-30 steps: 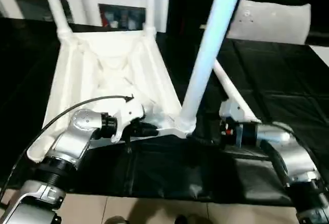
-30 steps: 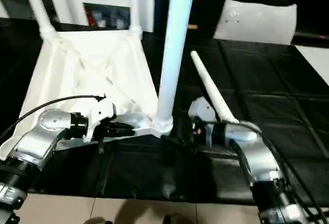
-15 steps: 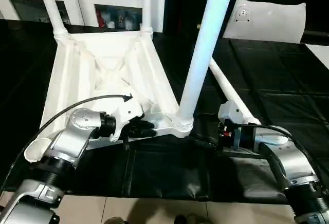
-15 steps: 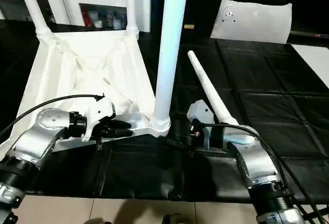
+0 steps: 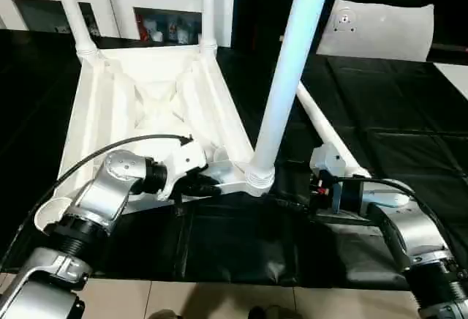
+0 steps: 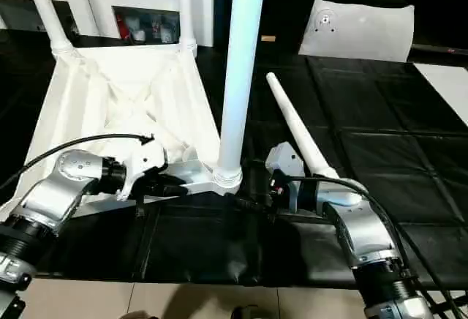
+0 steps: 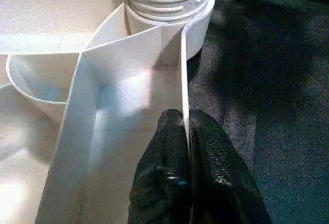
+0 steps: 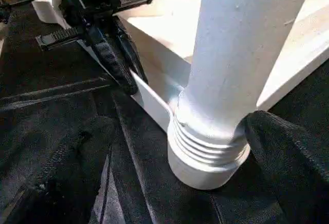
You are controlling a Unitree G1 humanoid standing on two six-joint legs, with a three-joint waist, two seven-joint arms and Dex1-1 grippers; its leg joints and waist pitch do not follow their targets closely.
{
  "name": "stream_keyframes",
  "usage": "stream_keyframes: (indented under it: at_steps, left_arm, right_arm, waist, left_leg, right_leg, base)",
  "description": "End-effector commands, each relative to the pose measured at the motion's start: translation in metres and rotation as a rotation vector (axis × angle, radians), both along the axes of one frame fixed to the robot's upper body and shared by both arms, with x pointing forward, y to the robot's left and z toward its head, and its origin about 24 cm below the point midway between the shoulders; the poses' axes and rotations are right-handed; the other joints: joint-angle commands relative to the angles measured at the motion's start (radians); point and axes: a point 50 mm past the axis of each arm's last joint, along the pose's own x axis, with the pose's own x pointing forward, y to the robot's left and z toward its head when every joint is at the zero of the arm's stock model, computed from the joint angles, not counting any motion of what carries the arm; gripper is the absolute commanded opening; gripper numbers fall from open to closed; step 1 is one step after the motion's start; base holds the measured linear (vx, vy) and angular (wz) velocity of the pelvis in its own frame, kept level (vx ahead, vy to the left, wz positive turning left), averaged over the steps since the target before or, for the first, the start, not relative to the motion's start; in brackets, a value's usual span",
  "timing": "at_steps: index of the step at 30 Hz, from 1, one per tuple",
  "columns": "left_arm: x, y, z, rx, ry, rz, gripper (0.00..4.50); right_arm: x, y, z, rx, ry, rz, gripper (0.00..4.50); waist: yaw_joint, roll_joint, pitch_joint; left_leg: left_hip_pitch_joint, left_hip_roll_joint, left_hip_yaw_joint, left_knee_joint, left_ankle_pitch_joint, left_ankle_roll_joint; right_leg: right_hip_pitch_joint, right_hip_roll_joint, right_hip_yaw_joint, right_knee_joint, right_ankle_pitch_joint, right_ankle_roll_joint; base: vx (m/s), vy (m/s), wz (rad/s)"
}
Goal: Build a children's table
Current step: Rotate leg to tighten
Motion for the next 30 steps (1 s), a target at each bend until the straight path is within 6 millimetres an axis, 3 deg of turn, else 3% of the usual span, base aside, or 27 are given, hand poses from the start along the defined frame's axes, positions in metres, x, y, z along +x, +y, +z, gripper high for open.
stream_keyframes:
  at_steps: [1, 8, 9, 12, 19, 22, 30]
  left_arm:
    - [-0.002, 0.001, -0.007, 0.055, 0.003, -0.035, 0.07]
    - [-0.012, -0.001, -0.008, 0.062, 0.012, -0.214, 0.07]
    - [-0.014, -0.002, -0.007, 0.056, 0.019, -0.250, 0.07]
    - [-0.016, -0.002, -0.006, 0.074, 0.018, -0.311, 0.07]
    - [-0.016, -0.006, -0.007, 0.083, 0.019, -0.376, 0.07]
    - [-0.017, -0.008, -0.007, 0.083, 0.022, -0.403, 0.00]
    - [-0.018, -0.007, -0.007, 0.086, 0.026, -0.418, 0.00]
  right_arm:
    - [0.001, -0.003, 0.001, -0.022, -0.015, 0.002, 4.50]
    - [0.006, -0.005, 0.004, -0.035, -0.019, 0.021, 4.50]
    - [0.007, -0.006, 0.005, -0.039, -0.020, 0.028, 4.50]
    - [0.009, -0.006, 0.006, -0.054, -0.025, 0.056, 4.50]
    - [0.007, 0.003, 0.003, -0.087, -0.012, 0.182, 4.50]
    - [0.008, 0.007, 0.001, -0.080, 0.006, 0.221, 4.20]
    - [0.009, 0.012, -0.002, -0.069, 0.032, 0.249, 3.55]
  waist:
    - [0.003, 0.007, -0.073]
    - [0.004, 0.007, -0.077]
    - [0.008, 0.008, -0.078]
    - [0.012, 0.007, -0.079]
    - [0.025, 0.006, -0.078]
    - [0.024, 0.003, -0.078]
    - [0.027, 0.006, -0.076]
  left_leg:
    - [-0.006, 0.023, 0.002, -0.069, -0.144, 0.065]
    - [-0.006, 0.025, 0.003, -0.068, -0.131, 0.060]
    - [-0.002, 0.026, 0.007, -0.067, -0.127, 0.063]
    - [-0.005, 0.027, 0.006, -0.067, -0.109, 0.066]
    - [-0.002, 0.029, 0.008, -0.068, -0.118, 0.062]
    - [-0.003, 0.029, 0.007, -0.068, -0.120, 0.060]
    - [-0.003, 0.029, 0.007, -0.068, -0.115, 0.058]
  right_leg:
    - [0.065, -0.067, 0.045, -0.076, -0.307, -0.188]
    - [0.066, -0.067, 0.045, -0.072, -0.292, -0.187]
    - [0.062, -0.067, 0.046, -0.071, -0.269, -0.201]
    - [0.065, -0.068, 0.046, -0.063, -0.232, -0.213]
    - [0.065, -0.070, 0.047, -0.063, -0.238, -0.211]
    - [0.066, -0.070, 0.046, -0.063, -0.249, -0.208]
    - [0.065, -0.069, 0.046, -0.061, -0.236, -0.212]
  base:
    - [0.000, 0.000, 0.00]
    - [0.000, 0.000, 0.00]
    - [0.000, 0.000, 0.00]
    - [0.000, 0.000, 0.00]
    - [0.000, 0.000, 0.00]
    - [0.000, 0.000, 0.00]
    - [0.000, 0.000, 0.00]
